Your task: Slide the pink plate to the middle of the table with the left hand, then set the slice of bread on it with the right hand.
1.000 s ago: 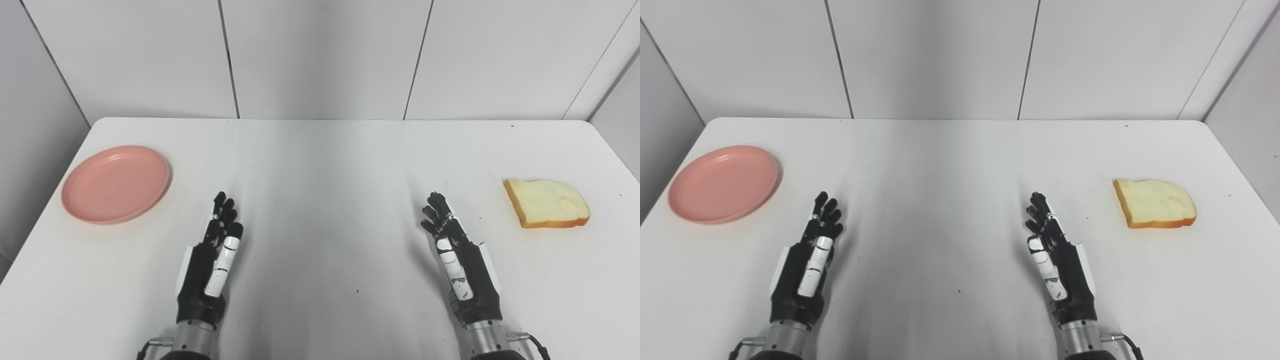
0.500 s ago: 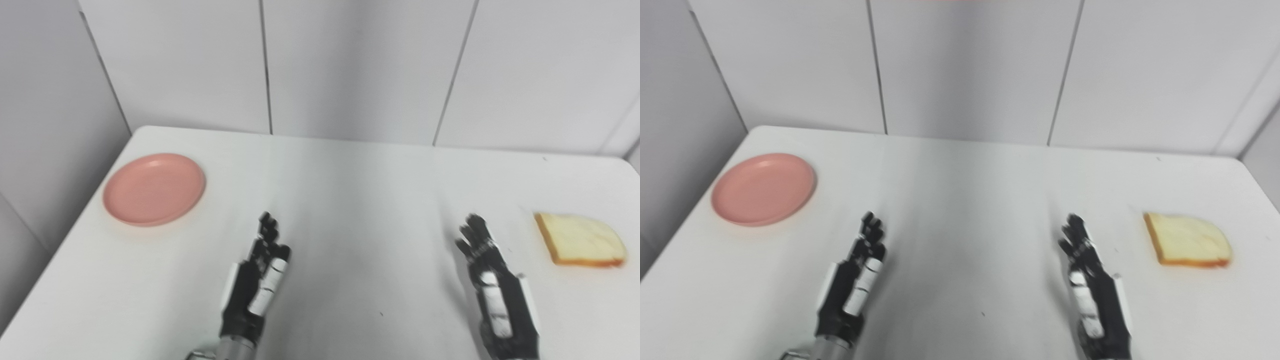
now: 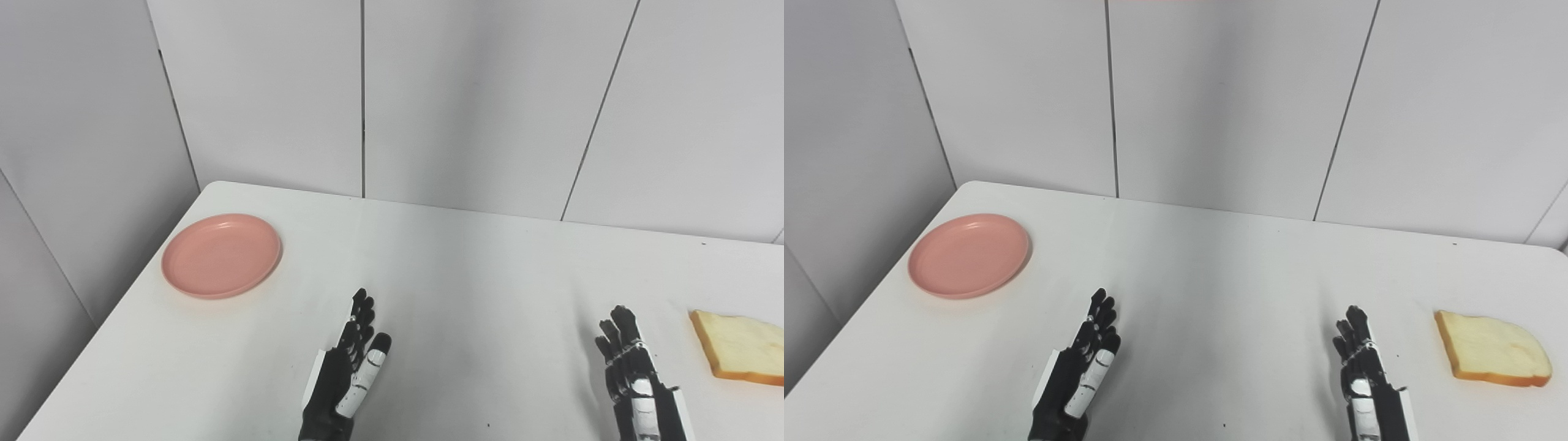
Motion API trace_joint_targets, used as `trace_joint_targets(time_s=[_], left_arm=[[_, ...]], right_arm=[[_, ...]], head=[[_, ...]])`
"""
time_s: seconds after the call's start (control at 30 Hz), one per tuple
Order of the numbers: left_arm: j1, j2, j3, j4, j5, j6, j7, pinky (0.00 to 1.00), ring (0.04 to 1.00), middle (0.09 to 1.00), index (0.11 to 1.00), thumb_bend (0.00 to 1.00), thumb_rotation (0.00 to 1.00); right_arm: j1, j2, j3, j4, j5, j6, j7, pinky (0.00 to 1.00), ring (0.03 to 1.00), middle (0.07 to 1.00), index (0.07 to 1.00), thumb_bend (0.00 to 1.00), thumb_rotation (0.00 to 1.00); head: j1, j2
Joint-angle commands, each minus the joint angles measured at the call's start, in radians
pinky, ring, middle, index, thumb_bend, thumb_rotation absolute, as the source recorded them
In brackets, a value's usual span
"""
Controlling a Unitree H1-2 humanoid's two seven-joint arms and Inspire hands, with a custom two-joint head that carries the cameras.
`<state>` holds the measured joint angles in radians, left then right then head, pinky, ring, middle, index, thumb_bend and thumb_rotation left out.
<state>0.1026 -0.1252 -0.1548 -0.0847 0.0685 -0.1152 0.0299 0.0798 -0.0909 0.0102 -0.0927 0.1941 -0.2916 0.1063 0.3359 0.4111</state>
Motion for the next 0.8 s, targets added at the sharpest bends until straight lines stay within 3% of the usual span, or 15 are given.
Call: trace_joint_targets(time_s=[0.0,0.17,0.3,0.57,0.77], left_arm=[[-0.019,-0.013,-0.003,0.060,0.000,-0.079,0.005,1.00,1.000,1.000,1.000,0.67,0.75],[-0.048,-0.004,0.045,0.038,-0.034,-0.062,0.016,1.00,1.000,1.000,1.000,0.67,0.75],[-0.107,0.035,0.104,-0.006,-0.066,-0.028,0.015,0.92,0.945,0.959,0.988,0.70,0.77],[-0.278,0.156,0.224,-0.023,-0.141,0.001,-0.020,0.90,0.916,0.925,0.964,0.82,0.75],[-0.394,0.241,0.292,-0.064,-0.185,0.073,-0.014,0.91,0.932,0.944,0.976,0.82,0.77]], right_arm=[[0.000,-0.058,-0.046,0.259,-0.015,-0.092,0.022,1.00,0.992,0.999,0.964,0.78,0.93],[-0.008,-0.045,-0.040,0.268,-0.017,-0.089,0.016,1.00,0.992,1.000,0.974,0.80,0.93],[-0.007,-0.037,-0.032,0.262,-0.023,-0.086,0.013,0.99,0.985,0.989,0.956,0.82,0.92],[-0.003,-0.032,-0.026,0.248,-0.018,-0.079,0.015,0.99,0.979,0.982,0.960,0.80,0.92],[-0.006,-0.032,-0.026,0.256,-0.017,-0.074,0.015,0.98,0.977,0.979,0.956,0.82,0.91]], head=[[0.003,-0.003],[-0.015,-0.005],[-0.024,-0.002],[-0.013,0.003],[-0.009,0.001]])
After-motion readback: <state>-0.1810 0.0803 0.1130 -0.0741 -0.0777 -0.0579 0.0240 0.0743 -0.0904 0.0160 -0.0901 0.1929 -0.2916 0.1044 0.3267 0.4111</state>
